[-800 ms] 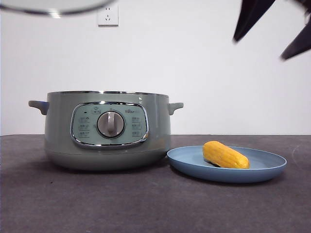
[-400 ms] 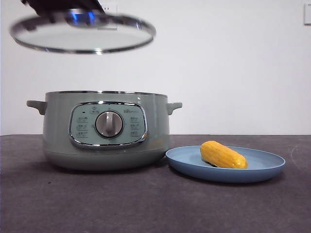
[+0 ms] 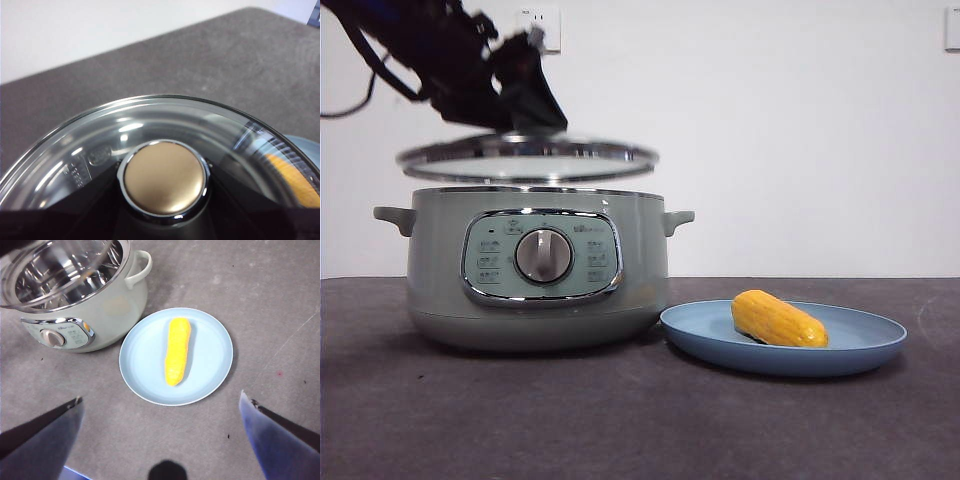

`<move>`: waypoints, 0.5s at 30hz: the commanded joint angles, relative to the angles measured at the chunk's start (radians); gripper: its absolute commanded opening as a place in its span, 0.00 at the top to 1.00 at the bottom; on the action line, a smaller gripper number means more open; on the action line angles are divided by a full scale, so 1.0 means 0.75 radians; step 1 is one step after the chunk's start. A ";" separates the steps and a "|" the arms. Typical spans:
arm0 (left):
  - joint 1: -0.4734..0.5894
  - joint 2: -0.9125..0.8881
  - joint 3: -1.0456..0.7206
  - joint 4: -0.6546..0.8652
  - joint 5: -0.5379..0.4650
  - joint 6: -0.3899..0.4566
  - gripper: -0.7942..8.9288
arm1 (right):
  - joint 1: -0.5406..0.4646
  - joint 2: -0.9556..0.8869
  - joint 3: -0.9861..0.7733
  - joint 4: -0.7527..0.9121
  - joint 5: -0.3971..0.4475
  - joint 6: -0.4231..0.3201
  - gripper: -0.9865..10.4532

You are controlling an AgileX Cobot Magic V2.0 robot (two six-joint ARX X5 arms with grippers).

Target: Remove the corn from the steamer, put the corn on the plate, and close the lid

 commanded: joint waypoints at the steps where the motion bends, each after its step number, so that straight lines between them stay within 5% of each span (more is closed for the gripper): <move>1: -0.004 0.020 0.018 0.123 0.003 0.017 0.93 | 0.002 -0.003 -0.012 0.003 -0.005 -0.006 0.39; 15: -0.004 0.129 0.018 0.161 -0.041 0.017 0.93 | 0.002 -0.003 -0.012 -0.011 -0.037 -0.001 0.39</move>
